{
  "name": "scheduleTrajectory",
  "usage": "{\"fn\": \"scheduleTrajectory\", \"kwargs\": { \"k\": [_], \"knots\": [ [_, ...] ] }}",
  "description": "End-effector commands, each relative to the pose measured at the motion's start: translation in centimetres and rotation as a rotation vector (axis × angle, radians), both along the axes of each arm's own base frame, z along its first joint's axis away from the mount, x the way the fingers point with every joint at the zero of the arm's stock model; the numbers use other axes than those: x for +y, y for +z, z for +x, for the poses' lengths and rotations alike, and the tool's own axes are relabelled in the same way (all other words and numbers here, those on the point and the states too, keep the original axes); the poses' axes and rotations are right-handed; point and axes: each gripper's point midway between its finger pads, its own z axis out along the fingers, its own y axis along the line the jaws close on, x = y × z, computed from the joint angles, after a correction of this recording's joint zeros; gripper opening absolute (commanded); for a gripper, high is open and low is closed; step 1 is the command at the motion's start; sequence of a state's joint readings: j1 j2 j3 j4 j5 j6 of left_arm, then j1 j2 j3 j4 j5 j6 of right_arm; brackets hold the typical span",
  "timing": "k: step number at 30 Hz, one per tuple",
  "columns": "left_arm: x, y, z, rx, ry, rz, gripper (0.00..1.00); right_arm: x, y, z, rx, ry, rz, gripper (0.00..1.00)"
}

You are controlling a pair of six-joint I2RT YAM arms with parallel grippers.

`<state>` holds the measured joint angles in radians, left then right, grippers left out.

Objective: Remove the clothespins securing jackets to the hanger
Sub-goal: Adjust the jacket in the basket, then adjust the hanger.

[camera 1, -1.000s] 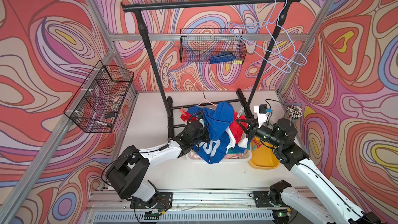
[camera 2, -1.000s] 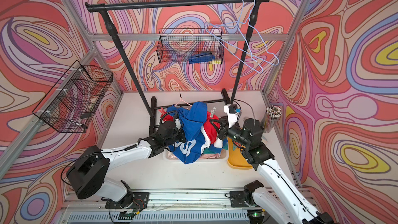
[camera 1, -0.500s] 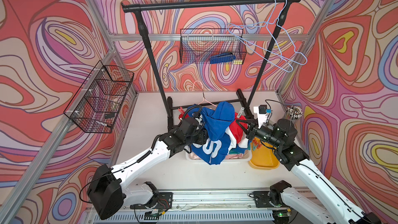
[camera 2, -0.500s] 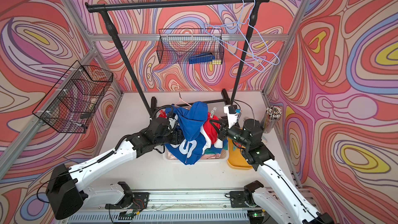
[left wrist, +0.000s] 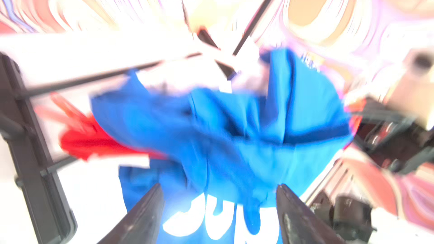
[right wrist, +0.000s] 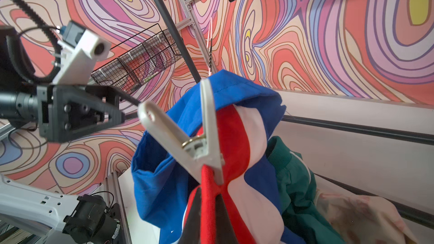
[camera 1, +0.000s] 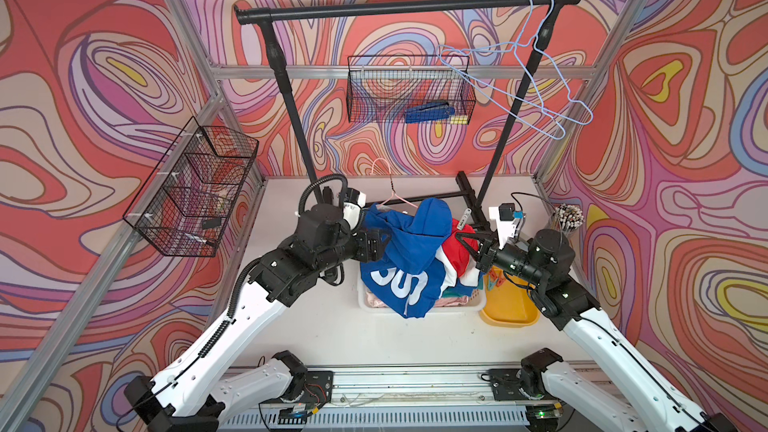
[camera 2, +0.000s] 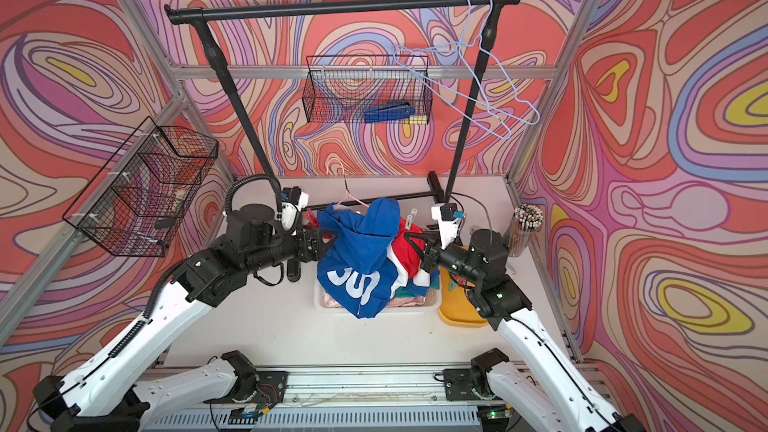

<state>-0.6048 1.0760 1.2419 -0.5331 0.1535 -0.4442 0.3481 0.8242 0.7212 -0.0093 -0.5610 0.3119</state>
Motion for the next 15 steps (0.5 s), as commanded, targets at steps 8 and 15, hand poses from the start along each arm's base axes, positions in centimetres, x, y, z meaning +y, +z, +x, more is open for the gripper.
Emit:
{"fn": "scheduleTrajectory", "kwargs": {
  "k": [8,15],
  "knots": [
    [-3.3,2.6,8.3,0.006,-0.047,-0.051,0.75,0.3,1.3,-1.6,-0.031,0.055,0.001,0.0],
    [-3.7,1.3,11.5,0.018,-0.006,-0.006,0.65,0.2,1.1,-1.9,-0.031,0.05,-0.003,0.0]
  ]
}}
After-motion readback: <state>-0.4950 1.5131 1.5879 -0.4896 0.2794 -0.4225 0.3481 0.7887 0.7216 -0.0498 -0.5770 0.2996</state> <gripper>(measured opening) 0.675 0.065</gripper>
